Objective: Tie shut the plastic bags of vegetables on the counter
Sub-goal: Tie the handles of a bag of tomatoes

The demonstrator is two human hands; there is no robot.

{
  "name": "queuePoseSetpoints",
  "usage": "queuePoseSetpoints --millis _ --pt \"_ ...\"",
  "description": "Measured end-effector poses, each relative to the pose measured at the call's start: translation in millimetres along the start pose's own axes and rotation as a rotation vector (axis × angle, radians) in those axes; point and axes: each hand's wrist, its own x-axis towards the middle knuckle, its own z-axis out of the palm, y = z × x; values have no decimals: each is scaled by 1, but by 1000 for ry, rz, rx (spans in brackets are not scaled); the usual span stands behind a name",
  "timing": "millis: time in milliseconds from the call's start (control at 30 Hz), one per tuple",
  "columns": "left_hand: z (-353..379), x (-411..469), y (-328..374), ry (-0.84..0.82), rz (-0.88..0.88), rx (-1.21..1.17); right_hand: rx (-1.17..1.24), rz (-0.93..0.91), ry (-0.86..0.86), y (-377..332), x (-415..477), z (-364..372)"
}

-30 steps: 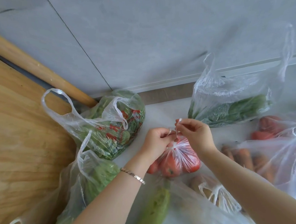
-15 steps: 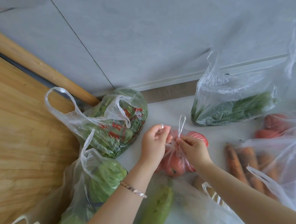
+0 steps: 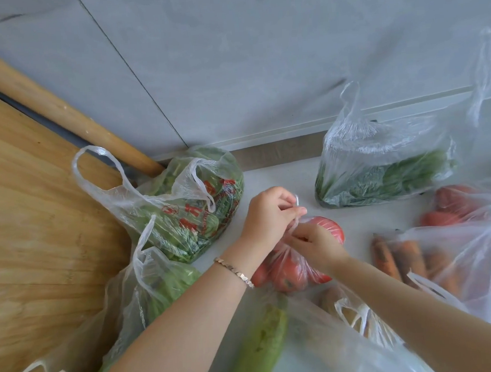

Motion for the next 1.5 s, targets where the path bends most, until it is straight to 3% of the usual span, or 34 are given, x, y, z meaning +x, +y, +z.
queuePoseSetpoints --millis 133,333,567,767,867,933,1033,1167,1333,1500 --pt "-1 -14 -22 -67 62 209 341 169 88 7 -3 -1" --pt "0 -26 -44 73 86 270 526 233 162 8 -3 -4" --pt "2 -23 -45 -93 7 235 368 152 268 1 -4 -1" --pt "2 -22 -44 -58 -84 127 360 250 420 -8 2 -2" --pt "1 -23 -42 -95 -250 -84 346 196 336 -12 0 -8" --pt "0 -22 -42 -104 -328 -166 191 101 256 -10 -4 -7" --pt "-1 -22 -41 -110 -357 -218 -113 -60 234 -7 -10 -4" --pt "-2 -19 -45 -134 -368 -229 -259 -163 185 -13 -12 -5" --pt "-3 -14 -48 -175 -304 -141 -331 -150 123 -18 -11 -3" --pt "-6 -16 -49 -213 -256 -113 -254 -21 95 -16 -10 -4"
